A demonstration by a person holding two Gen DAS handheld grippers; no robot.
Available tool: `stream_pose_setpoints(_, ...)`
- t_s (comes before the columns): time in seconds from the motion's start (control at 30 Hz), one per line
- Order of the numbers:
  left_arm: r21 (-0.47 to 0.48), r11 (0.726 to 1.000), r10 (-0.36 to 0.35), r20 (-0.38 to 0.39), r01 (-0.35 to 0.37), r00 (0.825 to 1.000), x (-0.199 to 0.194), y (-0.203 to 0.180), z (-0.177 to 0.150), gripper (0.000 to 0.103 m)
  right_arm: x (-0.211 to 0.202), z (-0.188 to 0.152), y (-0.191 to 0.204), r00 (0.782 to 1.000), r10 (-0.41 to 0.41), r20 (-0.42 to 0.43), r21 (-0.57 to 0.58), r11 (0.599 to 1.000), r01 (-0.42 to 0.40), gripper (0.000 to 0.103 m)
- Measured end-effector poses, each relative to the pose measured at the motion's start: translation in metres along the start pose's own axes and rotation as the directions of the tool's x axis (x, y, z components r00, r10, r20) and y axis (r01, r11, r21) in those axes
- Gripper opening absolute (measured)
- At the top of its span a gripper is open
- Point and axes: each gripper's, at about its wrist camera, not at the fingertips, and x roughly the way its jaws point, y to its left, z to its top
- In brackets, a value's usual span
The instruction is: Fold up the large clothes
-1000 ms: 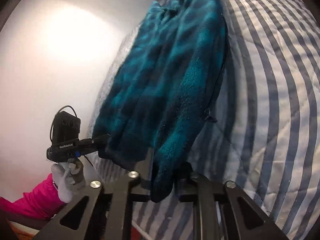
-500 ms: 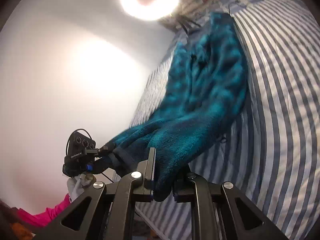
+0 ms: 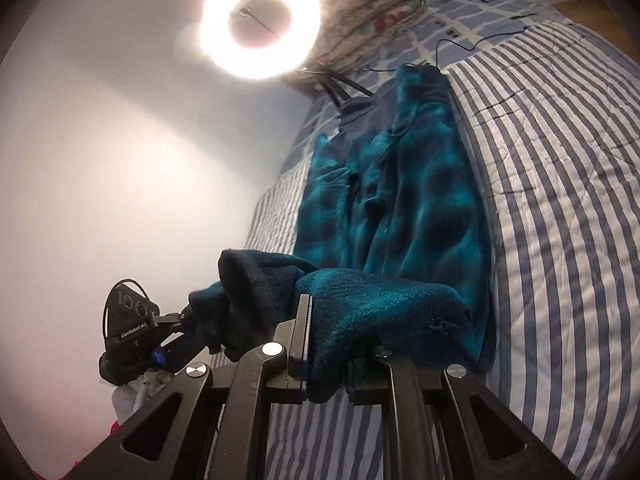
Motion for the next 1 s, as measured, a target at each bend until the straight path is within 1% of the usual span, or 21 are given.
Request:
stream_pose_setpoints(0.07,-0.014,1.0,0.017,-0.003,-0.017,1.0,0.016,0.005,0.008,0.013,0.013,0.009,-0.005,0.999,-0.047,-0.01,-0.017,0.999,0.047,0.011)
stream_pose_setpoints(0.23,-0.01,0.997,0.072,-0.01,-0.072,0.997,0.046,0.015,0.02,0.013,0.042,0.025,-0.029,0.996,-0.081,-0.037,0.04,0.996,0.083,0.011)
stream_pose_setpoints(0.33,-0.02,0.996,0.086,-0.024,-0.087,0.996,0.061,0.023,0.025,0.013,0.053,0.032,-0.04,0.995,-0.083,-0.053,0.063,0.994,0.086,0.011)
stream_pose_setpoints(0.5,-0.031,0.996,0.085,-0.045,-0.087,0.995,0.074,0.03,0.032,0.014,0.066,0.039,-0.053,0.995,-0.073,-0.066,0.114,0.99,0.08,0.013)
stream_pose_setpoints(0.57,-0.046,0.996,0.071,-0.055,-0.074,0.996,0.076,0.031,0.036,0.026,0.067,0.041,-0.057,0.997,-0.052,-0.065,0.145,0.988,0.061,0.014)
stream_pose_setpoints(0.6,-0.057,0.997,0.056,-0.059,-0.059,0.997,0.076,0.032,0.038,0.031,0.067,0.042,-0.059,0.997,-0.036,-0.066,0.161,0.986,0.046,0.017)
stream_pose_setpoints(0.63,-0.066,0.997,0.042,-0.064,-0.047,0.997,0.075,0.032,0.04,0.048,0.066,0.042,-0.06,0.997,-0.026,-0.069,0.171,0.985,0.037,0.019)
stream_pose_setpoints(0.67,-0.075,0.997,0.023,-0.067,-0.028,0.997,0.074,0.03,0.041,0.059,0.065,0.043,-0.061,0.997,-0.009,-0.074,0.187,0.982,0.023,0.021)
stream_pose_setpoints(0.7,-0.079,0.997,-0.005,-0.051,0.001,0.999,0.069,0.028,0.044,0.063,0.063,0.044,-0.063,0.997,0.015,-0.079,0.206,0.979,0.001,0.023)
stream_pose_setpoints(0.77,-0.072,0.997,-0.018,-0.02,0.017,1.0,0.06,0.023,0.047,0.071,0.058,0.045,-0.066,0.996,0.058,-0.074,0.247,0.968,-0.038,0.028)
stream_pose_setpoints(0.8,-0.067,0.997,-0.027,-0.009,0.026,1.0,0.056,0.022,0.049,0.073,0.056,0.046,-0.067,0.994,0.079,-0.075,0.263,0.963,-0.057,0.033)
stream_pose_setpoints(0.83,-0.067,0.997,-0.027,-0.003,0.027,1.0,0.053,0.021,0.051,0.074,0.054,0.047,-0.068,0.992,0.103,-0.07,0.275,0.958,-0.08,0.046)
stream_pose_setpoints(0.87,-0.068,0.997,-0.027,0.0,0.027,1.0,0.05,0.022,0.052,0.074,0.049,0.047,-0.068,0.991,0.122,-0.056,0.281,0.954,-0.102,0.056)
stream_pose_setpoints(0.9,-0.061,0.998,-0.029,0.004,0.029,1.0,0.046,0.021,0.054,0.074,0.044,0.048,-0.067,0.992,0.121,-0.035,0.277,0.955,-0.107,0.073)
stream_pose_setpoints(0.93,-0.049,0.998,-0.026,0.008,0.026,1.0,0.042,0.02,0.055,0.074,0.036,0.05,-0.065,0.994,0.11,-0.007,0.269,0.958,-0.104,0.084)
stream_pose_setpoints(1.0,-0.005,1.0,-0.013,0.027,0.013,1.0,0.032,0.015,0.055,0.074,0.024,0.053,-0.062,0.995,0.101,0.025,0.264,0.959,-0.104,0.085)
